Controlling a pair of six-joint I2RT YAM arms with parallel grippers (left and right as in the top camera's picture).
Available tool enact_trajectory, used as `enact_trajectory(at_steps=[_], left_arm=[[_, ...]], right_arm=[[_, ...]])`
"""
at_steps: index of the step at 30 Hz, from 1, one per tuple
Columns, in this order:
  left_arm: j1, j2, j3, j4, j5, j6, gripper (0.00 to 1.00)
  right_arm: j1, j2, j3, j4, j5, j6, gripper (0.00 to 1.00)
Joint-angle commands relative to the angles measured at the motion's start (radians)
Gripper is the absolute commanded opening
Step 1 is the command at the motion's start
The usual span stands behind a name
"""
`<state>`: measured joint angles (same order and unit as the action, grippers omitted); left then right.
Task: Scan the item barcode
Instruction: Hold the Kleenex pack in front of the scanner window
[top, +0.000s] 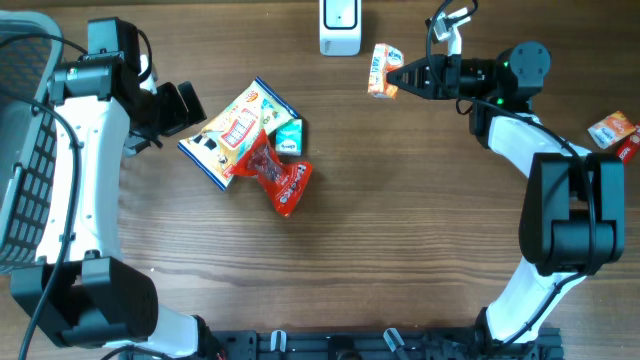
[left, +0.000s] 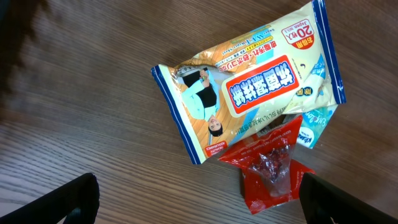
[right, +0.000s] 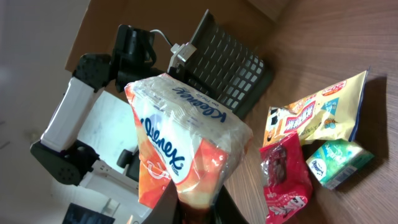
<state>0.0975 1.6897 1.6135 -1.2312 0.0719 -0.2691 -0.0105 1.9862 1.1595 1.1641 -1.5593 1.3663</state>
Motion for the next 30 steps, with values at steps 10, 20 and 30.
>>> enact_trajectory(at_steps=[10,20,30], left_arm=[[0.003,0.007,-0.006,0.000,-0.006,-0.008,1.00],[0.003,0.007,-0.006,0.000,-0.006,-0.008,1.00],[0.003,0.007,-0.006,0.000,-0.006,-0.008,1.00]], right_arm=[[0.000,-0.018,0.015,-0.023,0.203,0.091,0.04],[0.060,-0.018,0.055,-0.375,0.403,-0.156,0.05],[0.211,-0.019,0.402,-1.519,1.217,-0.780,0.04]])
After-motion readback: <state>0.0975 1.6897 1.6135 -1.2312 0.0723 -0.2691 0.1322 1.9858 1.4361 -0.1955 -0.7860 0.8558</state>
